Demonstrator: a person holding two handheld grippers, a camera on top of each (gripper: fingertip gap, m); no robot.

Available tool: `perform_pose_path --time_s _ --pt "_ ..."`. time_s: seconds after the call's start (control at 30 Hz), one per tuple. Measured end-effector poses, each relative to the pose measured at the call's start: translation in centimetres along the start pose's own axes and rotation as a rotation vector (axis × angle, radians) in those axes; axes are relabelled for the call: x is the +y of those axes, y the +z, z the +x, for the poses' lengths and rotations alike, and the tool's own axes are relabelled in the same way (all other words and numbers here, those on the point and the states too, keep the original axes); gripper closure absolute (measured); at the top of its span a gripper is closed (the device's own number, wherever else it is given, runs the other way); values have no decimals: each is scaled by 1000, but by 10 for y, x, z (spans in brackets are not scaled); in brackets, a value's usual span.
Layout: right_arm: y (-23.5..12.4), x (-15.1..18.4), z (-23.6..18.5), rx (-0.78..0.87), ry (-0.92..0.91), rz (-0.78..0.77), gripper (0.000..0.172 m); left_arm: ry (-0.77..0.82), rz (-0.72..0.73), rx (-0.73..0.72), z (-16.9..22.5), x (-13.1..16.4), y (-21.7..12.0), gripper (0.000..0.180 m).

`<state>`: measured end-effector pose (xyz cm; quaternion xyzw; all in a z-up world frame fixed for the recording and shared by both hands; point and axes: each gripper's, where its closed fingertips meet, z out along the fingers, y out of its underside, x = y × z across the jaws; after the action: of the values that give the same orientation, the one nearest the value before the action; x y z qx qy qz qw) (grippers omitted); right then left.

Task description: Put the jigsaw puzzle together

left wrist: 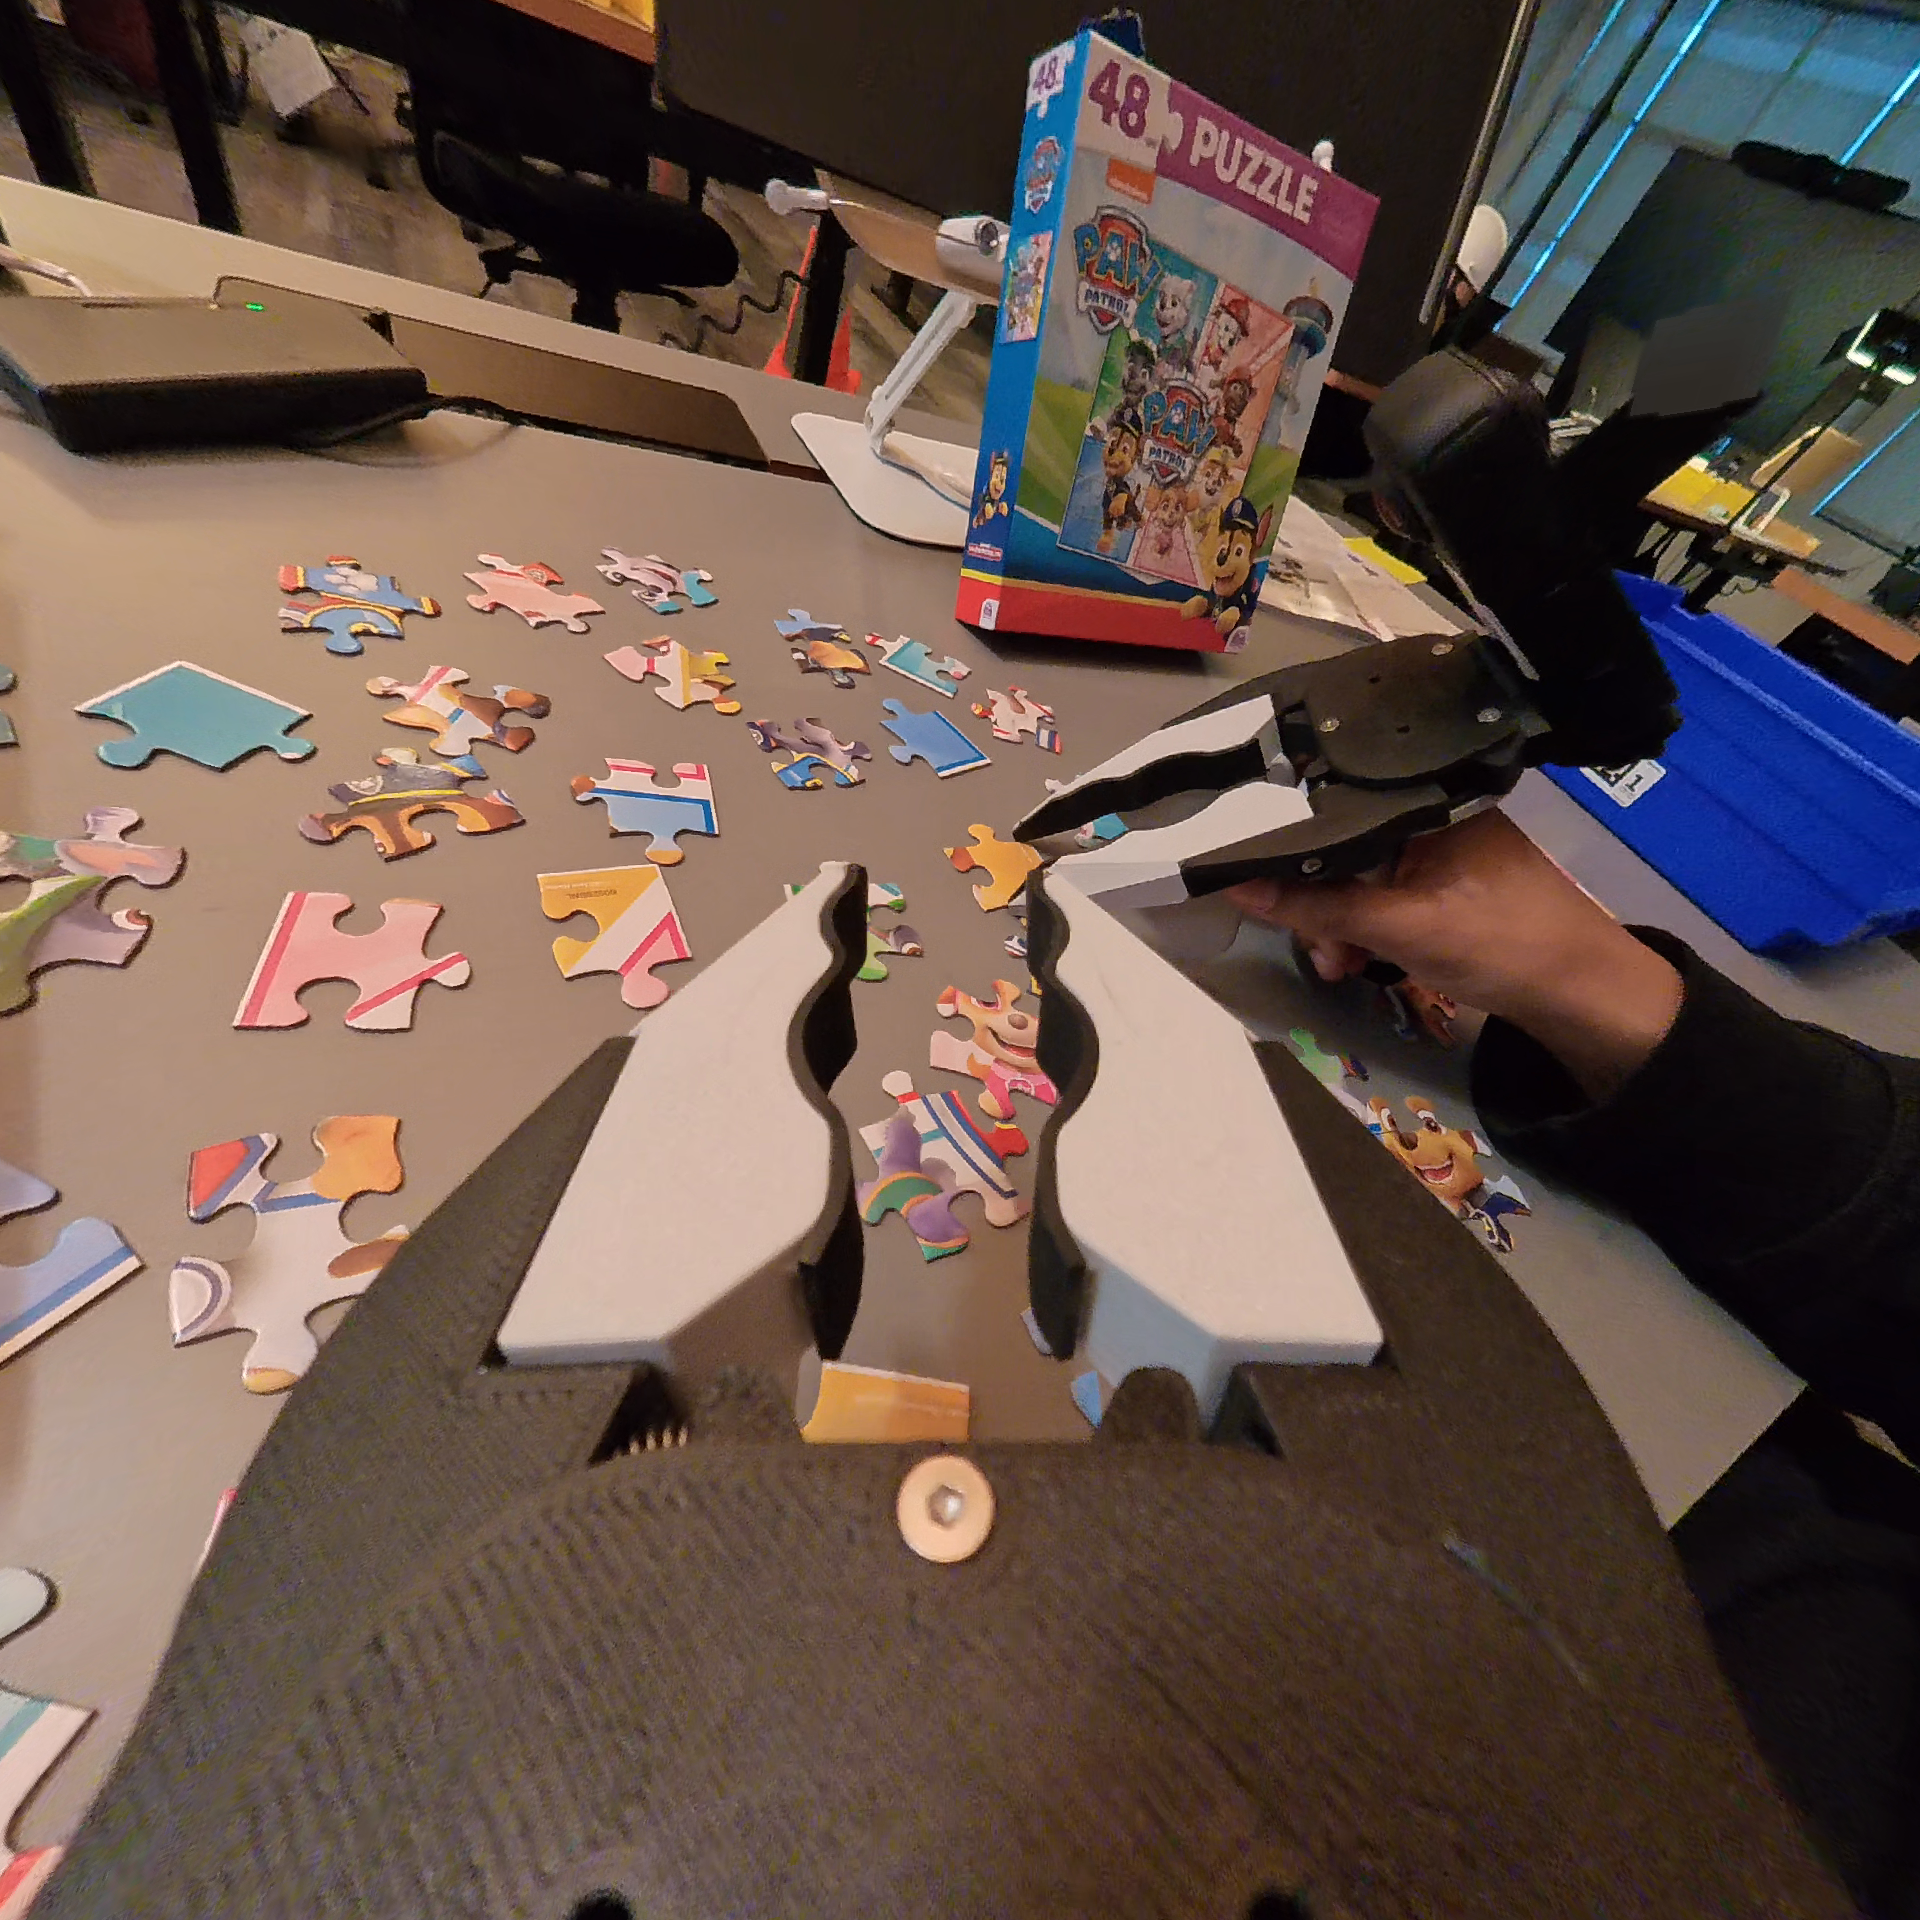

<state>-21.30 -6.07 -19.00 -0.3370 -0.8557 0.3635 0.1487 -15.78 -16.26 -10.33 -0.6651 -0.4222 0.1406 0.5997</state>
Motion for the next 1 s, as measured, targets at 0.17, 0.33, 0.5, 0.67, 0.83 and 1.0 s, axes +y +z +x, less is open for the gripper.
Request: perform_pose_path --time_s 0.17,0.33,0.5,0.67,0.83,1.0 --pt "-8 -4 1 8 -19 38 164 7 1 -1 1 0 1 152" --pt "-11 -6 2 -3 6 51 139 4 5 -1 0 0 0 152" --pt "-22 -12 20 63 16 105 128 9 3 -5 0 0 0 152" --pt "-21 -1 34 67 55 74 119 6 0 -5 -1 1 0 152" --pt "-10 4 35 76 24 19 108 9 -6 -8 -3 3 1 152" --pt "1 -1 39 61 25 -21 107 8 -9 -4 -2 4 1 152"
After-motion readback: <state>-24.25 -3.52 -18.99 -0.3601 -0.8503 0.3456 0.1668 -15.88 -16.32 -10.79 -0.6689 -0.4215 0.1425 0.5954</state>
